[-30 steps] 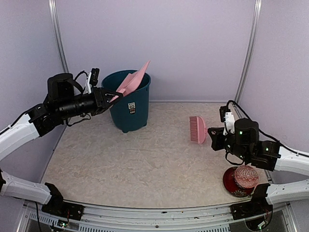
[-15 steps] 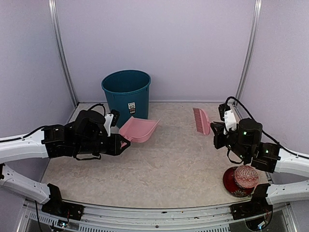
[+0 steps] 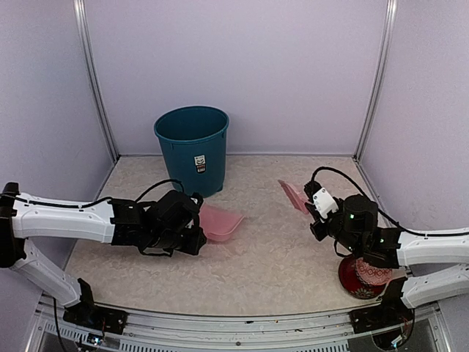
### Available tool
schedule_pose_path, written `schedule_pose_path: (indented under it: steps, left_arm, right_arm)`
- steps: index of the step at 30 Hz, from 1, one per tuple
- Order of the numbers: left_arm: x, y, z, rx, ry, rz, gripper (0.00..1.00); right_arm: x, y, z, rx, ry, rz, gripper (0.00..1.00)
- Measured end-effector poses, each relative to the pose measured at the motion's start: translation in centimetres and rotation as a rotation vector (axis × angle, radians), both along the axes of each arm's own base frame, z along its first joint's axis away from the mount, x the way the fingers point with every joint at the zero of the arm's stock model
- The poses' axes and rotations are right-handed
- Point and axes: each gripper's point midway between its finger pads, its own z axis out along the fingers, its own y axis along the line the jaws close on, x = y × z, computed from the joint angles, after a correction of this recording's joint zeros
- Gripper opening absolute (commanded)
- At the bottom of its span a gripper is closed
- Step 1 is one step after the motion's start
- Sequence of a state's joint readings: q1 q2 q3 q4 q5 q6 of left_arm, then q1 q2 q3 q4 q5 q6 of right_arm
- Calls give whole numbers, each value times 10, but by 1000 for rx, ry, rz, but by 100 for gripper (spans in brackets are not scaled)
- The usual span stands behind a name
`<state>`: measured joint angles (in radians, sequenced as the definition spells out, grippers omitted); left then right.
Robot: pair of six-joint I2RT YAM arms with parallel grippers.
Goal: Sweep away the paper scraps from the table
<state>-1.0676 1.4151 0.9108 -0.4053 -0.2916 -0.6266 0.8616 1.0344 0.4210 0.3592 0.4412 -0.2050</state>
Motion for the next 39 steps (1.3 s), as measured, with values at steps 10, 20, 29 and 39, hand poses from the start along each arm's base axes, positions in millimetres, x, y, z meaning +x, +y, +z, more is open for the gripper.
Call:
schedule_pose_path:
  steps: [10,20,29,39]
  left_arm:
    - [8,-11,-34,88,41,6,0]
    - [24,-15,-51,98,61,34,0]
    - [31,-16,-66,98,84,46,32]
    - [33,-17,-59,78,75,47,80]
  right_arm:
    - [9,26,-47,-176,40,96,0]
    - [15,58,-55,-246,28,198,0]
    - [3,88,-76,-359,1,282,0]
    - [-8,107,-84,-410,-53,317,8]
